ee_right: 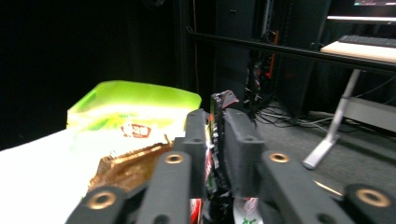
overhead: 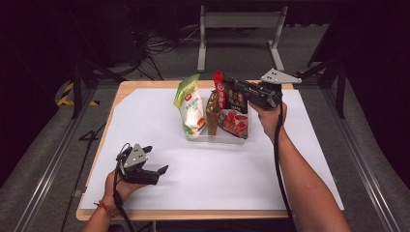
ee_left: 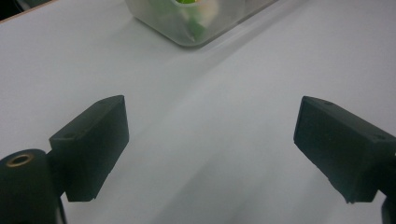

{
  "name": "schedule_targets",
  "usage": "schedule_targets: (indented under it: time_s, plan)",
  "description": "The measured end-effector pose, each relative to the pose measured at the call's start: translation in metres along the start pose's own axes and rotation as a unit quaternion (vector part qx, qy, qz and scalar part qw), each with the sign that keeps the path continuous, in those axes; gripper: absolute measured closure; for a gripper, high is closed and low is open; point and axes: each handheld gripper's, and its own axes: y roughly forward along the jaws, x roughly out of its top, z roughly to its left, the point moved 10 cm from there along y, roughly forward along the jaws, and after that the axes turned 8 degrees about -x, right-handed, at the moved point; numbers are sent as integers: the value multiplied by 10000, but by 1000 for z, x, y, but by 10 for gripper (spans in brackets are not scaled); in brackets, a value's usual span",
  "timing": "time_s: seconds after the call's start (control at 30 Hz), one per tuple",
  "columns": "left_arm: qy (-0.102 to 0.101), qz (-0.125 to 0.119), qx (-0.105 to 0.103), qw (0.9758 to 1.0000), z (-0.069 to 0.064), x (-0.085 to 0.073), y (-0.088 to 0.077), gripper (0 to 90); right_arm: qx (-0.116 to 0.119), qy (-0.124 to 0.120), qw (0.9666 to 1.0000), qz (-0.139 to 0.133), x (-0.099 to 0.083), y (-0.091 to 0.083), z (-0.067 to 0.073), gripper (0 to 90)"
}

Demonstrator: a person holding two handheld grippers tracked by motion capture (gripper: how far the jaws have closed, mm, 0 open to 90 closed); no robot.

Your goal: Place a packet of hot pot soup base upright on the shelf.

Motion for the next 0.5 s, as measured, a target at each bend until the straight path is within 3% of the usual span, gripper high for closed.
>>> schedule_targets:
  time_s: [0.07,0.2,0.5]
  plan:
    - [-1,6,3,10000,0,0,1,110,-71,-109,9999,36,-1,-2,-1,733]
    - [4,23,12,10000,0,0,1,110,-45,-60,9999,84,-2,-5,-3,676]
    - [11,43,3,10000,-1,-1,2,110,-165,-166,9997,122,-6,-13,-4,650]
